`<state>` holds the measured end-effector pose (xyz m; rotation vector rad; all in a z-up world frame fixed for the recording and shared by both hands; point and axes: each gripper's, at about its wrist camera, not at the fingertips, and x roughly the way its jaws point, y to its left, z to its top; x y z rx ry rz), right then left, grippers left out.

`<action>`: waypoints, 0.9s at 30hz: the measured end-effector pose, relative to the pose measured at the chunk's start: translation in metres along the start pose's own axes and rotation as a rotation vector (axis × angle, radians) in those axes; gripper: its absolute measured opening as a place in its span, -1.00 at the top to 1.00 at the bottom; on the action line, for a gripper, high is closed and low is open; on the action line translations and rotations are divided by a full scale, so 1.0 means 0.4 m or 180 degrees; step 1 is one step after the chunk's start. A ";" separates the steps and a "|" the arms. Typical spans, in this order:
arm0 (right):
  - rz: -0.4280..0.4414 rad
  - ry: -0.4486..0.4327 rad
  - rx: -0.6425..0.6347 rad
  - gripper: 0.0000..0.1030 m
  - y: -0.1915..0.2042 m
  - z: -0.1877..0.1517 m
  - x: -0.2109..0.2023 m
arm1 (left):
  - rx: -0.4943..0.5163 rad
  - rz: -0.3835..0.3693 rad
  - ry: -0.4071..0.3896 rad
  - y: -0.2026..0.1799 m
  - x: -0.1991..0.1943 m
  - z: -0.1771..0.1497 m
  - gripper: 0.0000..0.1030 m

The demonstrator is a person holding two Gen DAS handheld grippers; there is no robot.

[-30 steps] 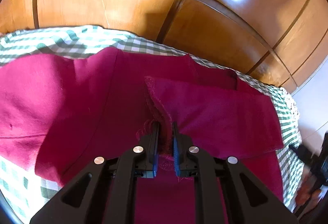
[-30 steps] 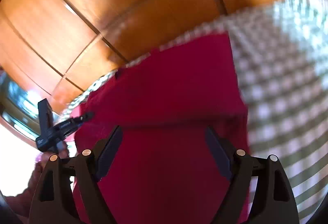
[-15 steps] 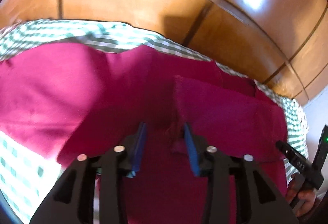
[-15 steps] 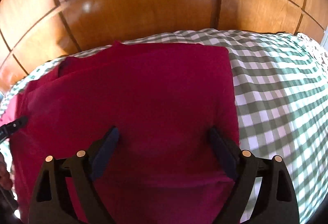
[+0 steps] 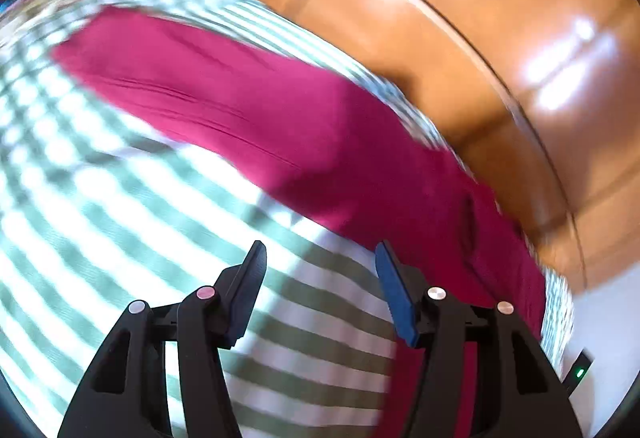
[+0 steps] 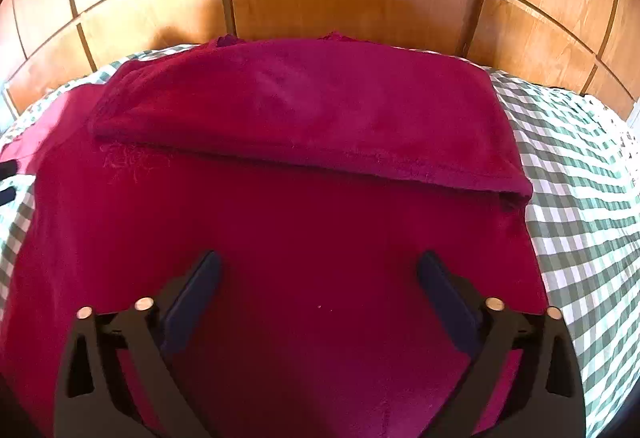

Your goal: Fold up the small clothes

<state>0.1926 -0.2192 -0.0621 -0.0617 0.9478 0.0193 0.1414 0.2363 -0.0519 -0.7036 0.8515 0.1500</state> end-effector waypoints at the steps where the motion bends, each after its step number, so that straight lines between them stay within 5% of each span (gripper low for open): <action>1: 0.0030 0.0015 0.0035 -0.93 -0.006 -0.001 0.004 | -0.0130 0.0045 -0.0070 0.041 -0.016 0.017 -0.10; 9: 0.0006 -0.0007 0.0018 -0.93 -0.002 -0.012 0.004 | -0.1181 0.0341 -0.0494 0.342 -0.096 0.166 -0.16; 13: -0.0004 -0.0039 0.0008 -0.93 0.003 -0.013 0.002 | -0.1475 0.0324 -0.0542 0.415 -0.066 0.222 0.12; 19: -0.0043 -0.0037 -0.0017 -0.93 0.008 -0.016 0.006 | -0.1508 0.0370 -0.0533 0.448 -0.032 0.281 0.21; 22: -0.0047 -0.0040 -0.0018 -0.93 0.009 -0.016 0.003 | -0.1430 0.0488 -0.0464 0.451 -0.016 0.308 0.85; 23: -0.0047 -0.0039 -0.0019 -0.93 0.009 -0.016 0.003 | -0.1406 0.0490 -0.0467 0.441 -0.017 0.312 0.86; 27: -0.0038 -0.0043 -0.0013 -0.93 0.007 -0.015 0.003 | -0.1110 0.0101 -0.0553 0.345 -0.046 0.340 0.88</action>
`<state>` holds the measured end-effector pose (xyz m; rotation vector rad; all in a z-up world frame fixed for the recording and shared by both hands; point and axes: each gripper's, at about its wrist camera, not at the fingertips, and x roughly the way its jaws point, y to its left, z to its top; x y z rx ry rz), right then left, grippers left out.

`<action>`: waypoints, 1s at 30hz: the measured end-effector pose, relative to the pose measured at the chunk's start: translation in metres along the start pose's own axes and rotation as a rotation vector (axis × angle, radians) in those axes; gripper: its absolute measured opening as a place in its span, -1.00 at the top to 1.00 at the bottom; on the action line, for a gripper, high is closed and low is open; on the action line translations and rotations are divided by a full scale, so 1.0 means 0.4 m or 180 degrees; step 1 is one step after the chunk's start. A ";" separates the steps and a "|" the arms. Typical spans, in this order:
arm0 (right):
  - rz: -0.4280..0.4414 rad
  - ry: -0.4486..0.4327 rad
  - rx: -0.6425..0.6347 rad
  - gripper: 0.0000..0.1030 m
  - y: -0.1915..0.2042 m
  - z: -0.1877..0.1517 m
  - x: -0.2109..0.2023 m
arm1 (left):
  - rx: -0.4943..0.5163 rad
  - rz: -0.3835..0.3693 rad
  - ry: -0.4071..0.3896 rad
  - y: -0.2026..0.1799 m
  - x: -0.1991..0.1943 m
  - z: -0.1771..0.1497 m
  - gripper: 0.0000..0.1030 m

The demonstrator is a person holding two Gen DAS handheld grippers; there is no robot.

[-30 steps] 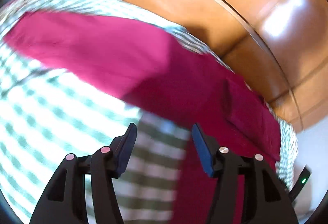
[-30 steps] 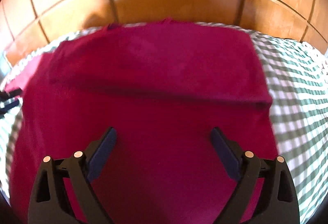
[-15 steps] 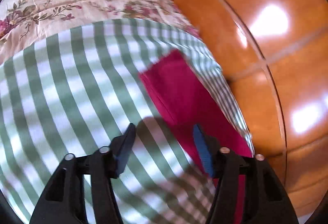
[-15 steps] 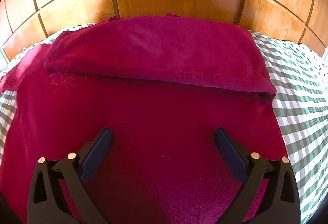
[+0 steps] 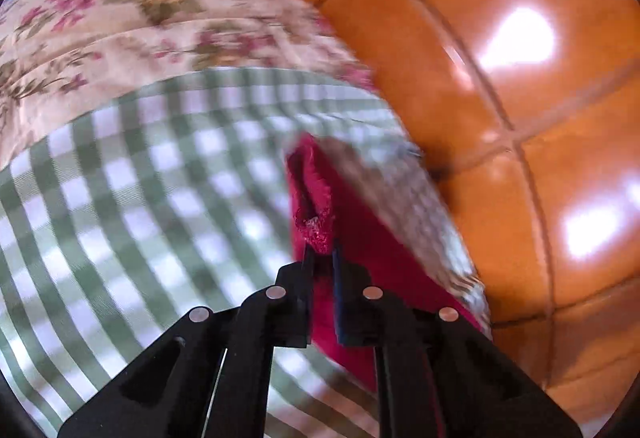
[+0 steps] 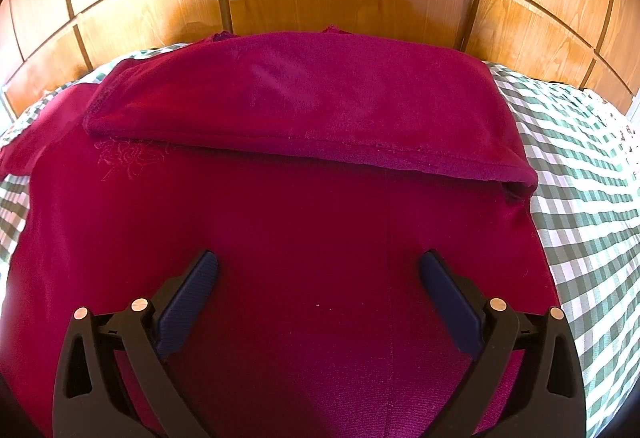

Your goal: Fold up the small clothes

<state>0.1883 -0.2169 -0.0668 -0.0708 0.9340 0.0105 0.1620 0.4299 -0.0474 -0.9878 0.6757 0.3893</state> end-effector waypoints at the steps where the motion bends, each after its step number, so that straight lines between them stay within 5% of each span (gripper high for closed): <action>1: -0.0001 -0.0001 -0.0001 -0.93 0.000 0.000 0.000 | 0.0110 -0.0124 0.0009 -0.036 -0.010 -0.014 0.88; 6: 0.0000 0.0000 0.0002 -0.93 0.000 0.001 -0.001 | 0.0862 -0.0728 0.0189 -0.270 -0.048 -0.163 0.88; 11: 0.0026 -0.0007 0.0020 -0.93 -0.002 0.001 -0.001 | 0.1581 -0.1012 0.0607 -0.467 -0.006 -0.397 0.88; 16: 0.0060 -0.0014 0.0044 -0.94 -0.007 0.001 -0.001 | 0.1955 -0.0966 0.1060 -0.543 0.076 -0.579 0.84; 19: 0.0080 0.0001 0.0058 -0.93 -0.008 0.005 -0.003 | 0.2031 -0.0869 0.1233 -0.538 0.091 -0.637 0.54; 21: 0.0107 0.0026 0.0061 -0.89 -0.007 0.014 -0.011 | 0.2079 -0.0890 0.1256 -0.514 0.057 -0.666 0.51; 25: 0.0809 0.0047 0.0365 -0.58 0.003 0.062 -0.039 | 0.2306 -0.0792 0.1176 -0.450 0.005 -0.706 0.50; 27: 0.1332 0.0144 0.0473 -0.33 0.046 0.096 -0.031 | 0.2376 -0.0725 0.1152 -0.416 -0.016 -0.719 0.50; 30: 0.1721 0.0314 0.0413 -0.15 0.139 0.134 0.000 | 0.2364 -0.0680 0.1172 -0.381 -0.026 -0.735 0.50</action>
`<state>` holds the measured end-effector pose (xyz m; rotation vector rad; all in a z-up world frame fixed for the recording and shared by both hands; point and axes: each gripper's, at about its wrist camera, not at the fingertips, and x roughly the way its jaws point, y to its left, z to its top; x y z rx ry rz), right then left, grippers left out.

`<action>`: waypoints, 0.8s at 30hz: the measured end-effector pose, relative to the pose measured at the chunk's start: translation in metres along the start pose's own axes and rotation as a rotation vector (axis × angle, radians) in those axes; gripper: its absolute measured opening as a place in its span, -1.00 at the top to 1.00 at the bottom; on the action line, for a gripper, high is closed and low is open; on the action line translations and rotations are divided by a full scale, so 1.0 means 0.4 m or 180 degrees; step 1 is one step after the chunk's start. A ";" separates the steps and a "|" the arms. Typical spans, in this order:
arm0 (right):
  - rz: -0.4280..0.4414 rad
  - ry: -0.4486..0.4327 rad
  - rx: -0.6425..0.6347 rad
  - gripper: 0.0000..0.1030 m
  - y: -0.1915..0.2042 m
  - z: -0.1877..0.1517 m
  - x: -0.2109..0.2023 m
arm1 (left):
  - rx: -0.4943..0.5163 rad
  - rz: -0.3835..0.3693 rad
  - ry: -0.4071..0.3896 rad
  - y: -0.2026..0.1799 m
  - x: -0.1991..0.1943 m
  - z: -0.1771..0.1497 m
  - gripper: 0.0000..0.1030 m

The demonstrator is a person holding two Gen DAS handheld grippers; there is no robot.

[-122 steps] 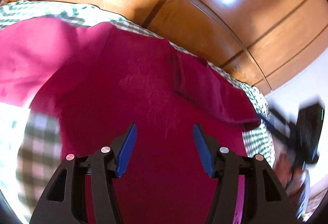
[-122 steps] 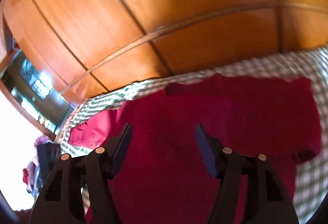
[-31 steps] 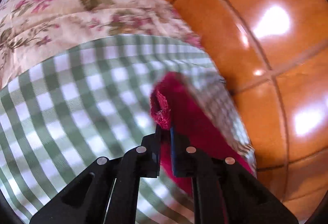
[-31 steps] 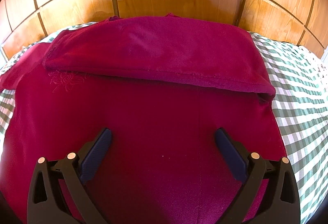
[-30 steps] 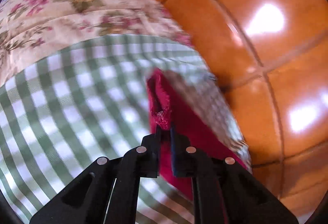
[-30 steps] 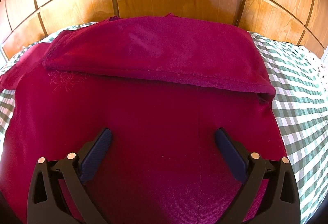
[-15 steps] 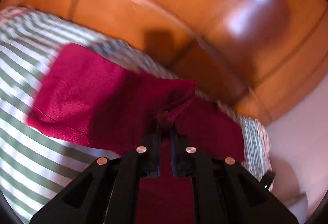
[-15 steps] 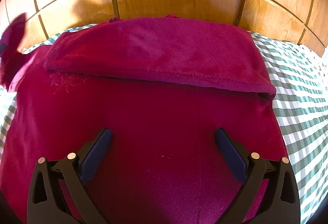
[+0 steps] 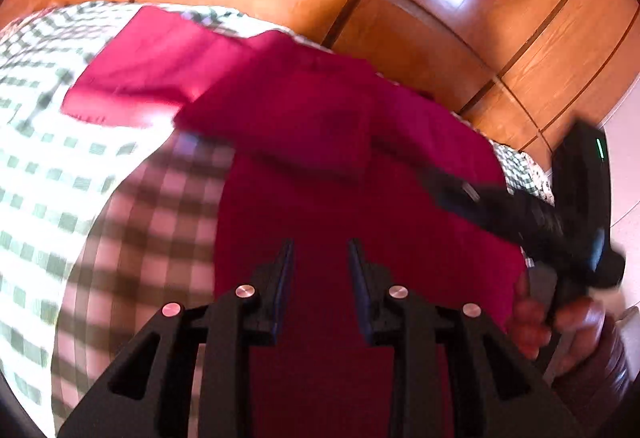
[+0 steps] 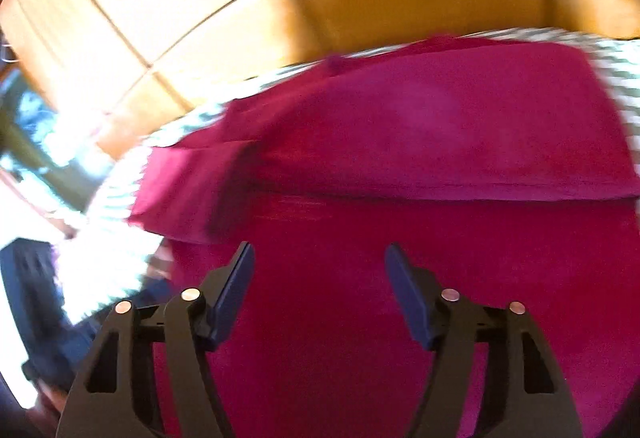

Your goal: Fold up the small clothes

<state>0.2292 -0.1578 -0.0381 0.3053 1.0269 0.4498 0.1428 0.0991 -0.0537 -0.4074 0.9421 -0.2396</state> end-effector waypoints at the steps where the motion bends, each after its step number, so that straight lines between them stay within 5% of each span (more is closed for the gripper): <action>1: 0.0077 0.0095 -0.0026 -0.11 0.030 0.014 0.037 | -0.0009 0.0005 0.0014 0.003 0.003 -0.010 0.48; 5: 0.0118 0.0268 0.0008 -0.10 0.103 0.060 0.150 | 0.0035 0.0071 0.0033 0.008 0.015 -0.045 0.45; 7: 0.0019 0.0287 -0.0057 0.07 0.132 0.079 0.191 | 0.0067 0.0100 0.0044 0.009 0.023 -0.048 0.45; 9: -0.0248 0.0310 -0.0284 0.86 0.164 0.095 0.201 | 0.0042 0.0090 0.0048 0.011 0.026 -0.057 0.45; 10: -0.0255 0.0258 -0.0347 0.91 0.174 0.105 0.183 | 0.0042 0.0088 0.0044 0.011 0.026 -0.058 0.45; 17: -0.0302 -0.0709 -0.0548 0.91 0.156 0.215 -0.146 | 0.0058 0.0150 0.0031 0.002 0.032 -0.064 0.45; 24: -0.0803 -0.0997 -0.0248 0.91 -0.037 0.256 -0.312 | 0.0093 0.0204 0.0040 -0.012 0.037 -0.065 0.45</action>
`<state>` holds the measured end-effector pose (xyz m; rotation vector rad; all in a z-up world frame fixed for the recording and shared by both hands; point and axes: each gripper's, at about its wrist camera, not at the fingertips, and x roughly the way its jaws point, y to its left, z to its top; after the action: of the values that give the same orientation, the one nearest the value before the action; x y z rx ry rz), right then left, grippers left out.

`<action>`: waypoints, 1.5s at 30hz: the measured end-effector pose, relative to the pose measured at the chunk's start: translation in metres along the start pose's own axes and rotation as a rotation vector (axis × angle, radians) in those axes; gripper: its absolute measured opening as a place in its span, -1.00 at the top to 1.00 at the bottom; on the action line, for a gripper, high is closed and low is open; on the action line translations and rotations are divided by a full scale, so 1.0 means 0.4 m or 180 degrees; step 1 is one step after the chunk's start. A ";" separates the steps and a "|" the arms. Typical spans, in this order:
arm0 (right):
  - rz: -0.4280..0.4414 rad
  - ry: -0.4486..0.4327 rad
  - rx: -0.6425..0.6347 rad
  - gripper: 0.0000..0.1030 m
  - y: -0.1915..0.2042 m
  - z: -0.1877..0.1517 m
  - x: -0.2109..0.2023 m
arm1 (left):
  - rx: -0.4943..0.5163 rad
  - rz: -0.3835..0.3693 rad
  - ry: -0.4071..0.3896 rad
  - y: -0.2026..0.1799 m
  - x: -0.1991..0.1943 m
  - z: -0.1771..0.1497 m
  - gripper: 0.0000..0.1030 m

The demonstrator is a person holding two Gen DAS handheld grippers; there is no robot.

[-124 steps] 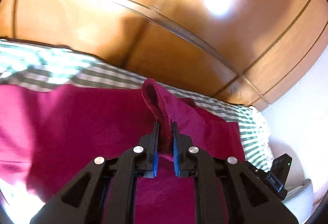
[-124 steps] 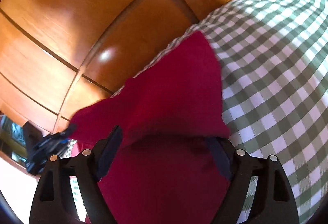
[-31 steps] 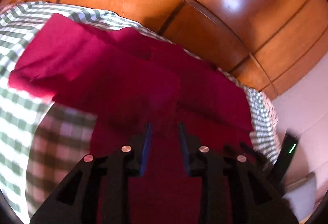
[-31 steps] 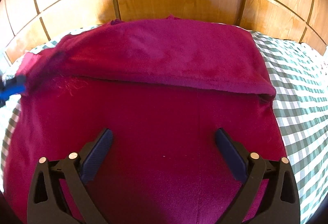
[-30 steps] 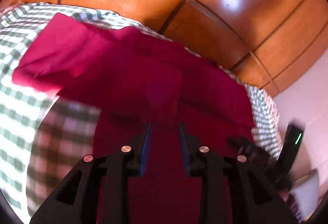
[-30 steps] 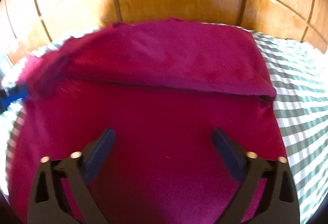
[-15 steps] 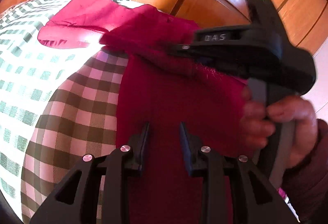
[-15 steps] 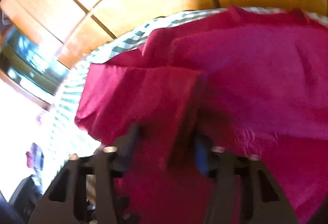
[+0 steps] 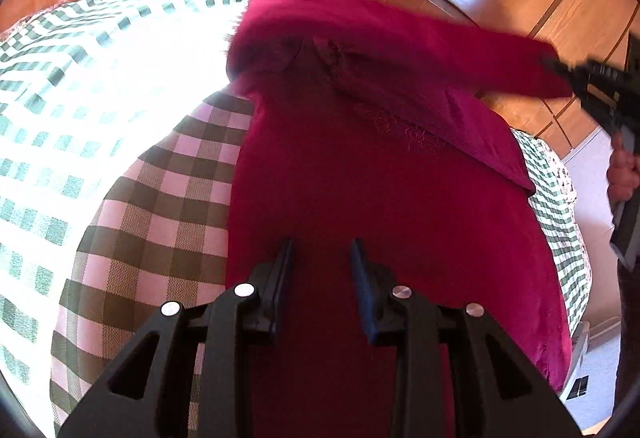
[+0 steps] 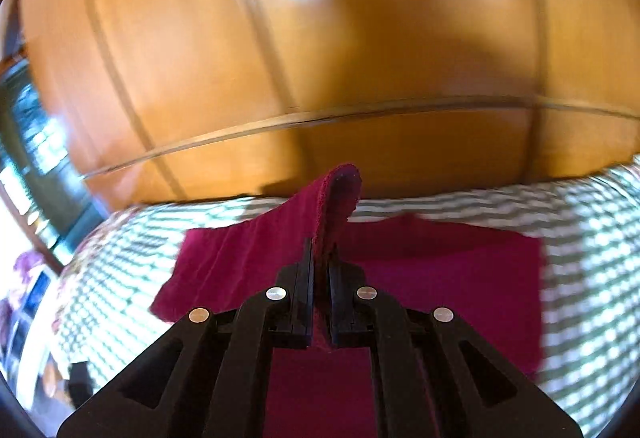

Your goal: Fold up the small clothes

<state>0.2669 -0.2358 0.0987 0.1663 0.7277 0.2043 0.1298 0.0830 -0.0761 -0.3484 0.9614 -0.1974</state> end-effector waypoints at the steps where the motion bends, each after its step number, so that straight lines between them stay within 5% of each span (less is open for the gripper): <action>1: -0.0082 0.0025 0.0073 0.91 -0.039 -0.007 0.001 | 0.0001 0.0007 0.0002 -0.003 0.001 0.005 0.45; 10: -0.0654 0.0492 0.0651 0.91 -0.282 -0.160 0.099 | 0.0038 0.0061 0.0065 -0.014 0.003 0.018 0.45; 13: -0.0697 0.0642 0.0766 0.91 -0.313 -0.207 0.140 | -0.0054 -0.0025 0.0053 -0.012 -0.026 0.046 0.13; 16: -0.0599 0.0571 0.0824 0.84 -0.324 -0.209 0.124 | -0.0196 -0.0098 -0.0095 0.015 -0.059 0.102 0.01; 20: -0.0661 0.0340 0.0792 -0.16 -0.317 -0.197 0.059 | -0.0391 -0.0187 -0.0201 0.066 -0.054 0.206 -0.04; 25: -0.0526 0.0241 0.0589 -0.19 -0.265 -0.184 0.023 | -0.0661 -0.0336 -0.0092 0.117 0.033 0.319 -0.04; 35: -0.0527 0.0463 0.0160 -0.19 -0.173 -0.203 0.133 | -0.1111 -0.0662 0.0067 0.152 0.210 0.476 -0.18; 37: -0.0581 0.0488 0.0133 -0.19 -0.172 -0.208 0.152 | -0.1151 -0.0740 0.0096 0.157 0.229 0.484 -0.11; 39: -0.0620 0.0489 0.0108 -0.19 -0.171 -0.213 0.166 | -0.1078 -0.0812 0.0130 0.140 0.244 0.499 0.61; 43: -0.0691 0.0452 -0.0005 -0.24 -0.157 -0.219 0.168 | -0.0611 -0.0603 -0.0232 0.073 0.188 0.516 0.79; 45: -0.0714 0.0461 -0.0081 -0.37 -0.145 -0.229 0.179 | -0.0303 -0.0163 -0.0356 0.043 0.175 0.513 0.81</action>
<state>0.2646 -0.2674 -0.0273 0.0449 0.8810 0.0113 0.3392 0.1184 -0.0289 -0.4671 0.8536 -0.1773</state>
